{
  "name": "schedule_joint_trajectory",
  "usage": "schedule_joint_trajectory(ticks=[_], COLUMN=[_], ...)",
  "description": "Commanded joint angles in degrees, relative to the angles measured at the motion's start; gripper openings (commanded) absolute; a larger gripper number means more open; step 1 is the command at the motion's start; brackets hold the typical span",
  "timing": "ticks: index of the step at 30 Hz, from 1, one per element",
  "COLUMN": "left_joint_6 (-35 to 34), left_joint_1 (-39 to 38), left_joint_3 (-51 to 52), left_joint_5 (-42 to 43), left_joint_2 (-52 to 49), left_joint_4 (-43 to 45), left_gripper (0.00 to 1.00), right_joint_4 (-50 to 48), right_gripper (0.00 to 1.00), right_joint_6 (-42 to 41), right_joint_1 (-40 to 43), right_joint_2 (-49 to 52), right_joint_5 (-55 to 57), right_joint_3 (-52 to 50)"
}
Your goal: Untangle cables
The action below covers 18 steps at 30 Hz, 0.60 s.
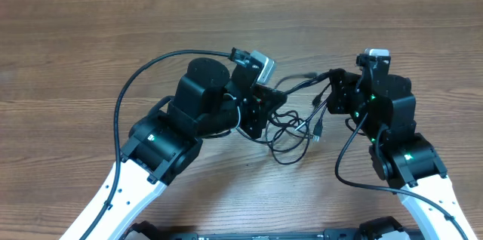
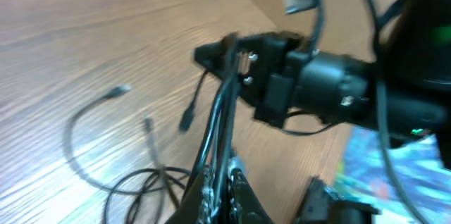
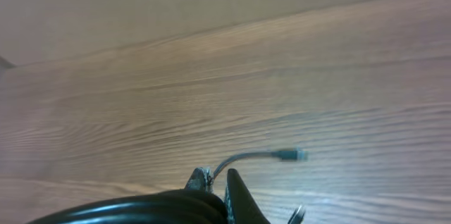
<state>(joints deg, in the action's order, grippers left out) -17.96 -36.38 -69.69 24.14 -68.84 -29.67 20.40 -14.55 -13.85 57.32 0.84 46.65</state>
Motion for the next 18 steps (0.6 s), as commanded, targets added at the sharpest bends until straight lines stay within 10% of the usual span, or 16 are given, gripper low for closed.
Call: schedule_joint_trajectory(ticks=[1, 3, 9, 18], left_joint_6=[3.45, 3.45, 3.43, -2.36], left_joint_1=[0.46, 0.46, 0.46, 0.46], left_joint_3=[-0.98, -0.96, -0.96, -0.96], left_joint_5=[-5.25, -5.18, -5.05, -13.99], left_joint_2=[4.26, 4.26, 4.26, 4.26], left_joint_4=[-2.29, -2.34, -2.32, -1.38], left_gripper=[0.04, 0.04, 0.04, 0.04], right_joint_4=[-1.49, -3.87, -14.58, 6.25], right_gripper=[0.04, 0.1, 0.95, 1.0], right_joint_6=[2.05, 5.42, 9.11, 9.03], right_joint_1=[2.67, 2.67, 2.67, 2.67], right_joint_2=[-0.22, -0.66, -0.9, -0.48], right_joint_5=[20.09, 22.49, 27.1, -0.07], right_joint_3=[0.35, 0.35, 0.35, 0.35])
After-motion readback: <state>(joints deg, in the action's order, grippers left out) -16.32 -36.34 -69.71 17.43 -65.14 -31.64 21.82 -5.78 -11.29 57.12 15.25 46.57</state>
